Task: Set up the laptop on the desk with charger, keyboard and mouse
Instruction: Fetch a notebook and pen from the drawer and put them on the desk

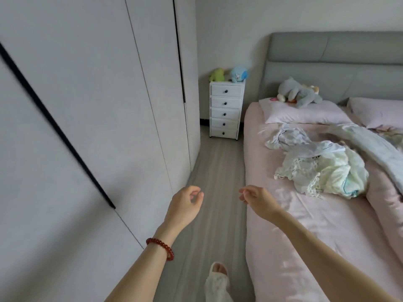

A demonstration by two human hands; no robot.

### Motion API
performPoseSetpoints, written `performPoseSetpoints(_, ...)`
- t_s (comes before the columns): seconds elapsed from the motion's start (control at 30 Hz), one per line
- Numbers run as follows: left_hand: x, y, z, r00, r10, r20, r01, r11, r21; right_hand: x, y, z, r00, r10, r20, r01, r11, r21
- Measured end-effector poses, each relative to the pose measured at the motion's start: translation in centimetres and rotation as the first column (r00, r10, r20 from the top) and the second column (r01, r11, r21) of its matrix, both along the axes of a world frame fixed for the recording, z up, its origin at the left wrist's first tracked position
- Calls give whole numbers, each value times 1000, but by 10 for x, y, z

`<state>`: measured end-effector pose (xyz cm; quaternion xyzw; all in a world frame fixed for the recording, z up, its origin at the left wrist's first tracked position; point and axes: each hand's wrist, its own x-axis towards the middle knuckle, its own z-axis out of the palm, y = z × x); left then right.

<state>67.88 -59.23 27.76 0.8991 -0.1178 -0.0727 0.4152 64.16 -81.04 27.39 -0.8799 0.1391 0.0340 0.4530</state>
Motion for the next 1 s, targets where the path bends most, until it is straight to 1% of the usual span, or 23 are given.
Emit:
performPoseSetpoints(0.03,29,-13,-3,1000,-12,-7,12,1000,6,26,-10,-3,1000,-11,-3,11,1000,3)
performPoseSetpoints(0.1,113,-45,-2,999,-33,-12,33,999,35,101,-38,-9,999,-40,-12,40,999,24)
performPoseSetpoints(0.13,138,-54,4,999,-32,-13,32,999,39,122,-46,-9,999,-41,-22,42,998,36)
performPoseSetpoints(0.27,270,-107,29,999,-38,17,38,999,5,249,-94,7,998,-60,-14,61,997,41)
performPoseSetpoints(0.3,291,-115,30,999,-35,23,35,999,0,274,-101,10,998,-56,-14,57,997,44)
performPoseSetpoints(0.37,337,-130,27,999,-25,23,25,1000,-6,330,-117,15,999,-52,-16,53,997,59)
performPoseSetpoints(0.43,387,-143,12,1000,-12,-7,12,1000,7,388,-135,10,999,-44,-32,46,997,68)
performPoseSetpoints(0.53,466,-162,-6,999,8,-35,-7,1000,25,465,-159,-3,997,-79,-24,80,994,69)
performPoseSetpoints(0.67,602,-203,-23,1000,21,-9,-21,1000,9,589,-195,-24,993,-120,-1,120,992,49)
performPoseSetpoints(0.87,798,-278,-28,998,1,-55,0,1000,12,763,-261,-24,985,-148,-83,148,989,-13)
performPoseSetpoints(0.97,878,-327,-22,995,-47,-85,48,999,12,825,-305,-20,978,-189,-93,184,981,-57)
performPoseSetpoints(1.0,892,-337,-21,994,-61,-86,62,998,14,835,-314,-19,977,-193,-94,186,980,-71)
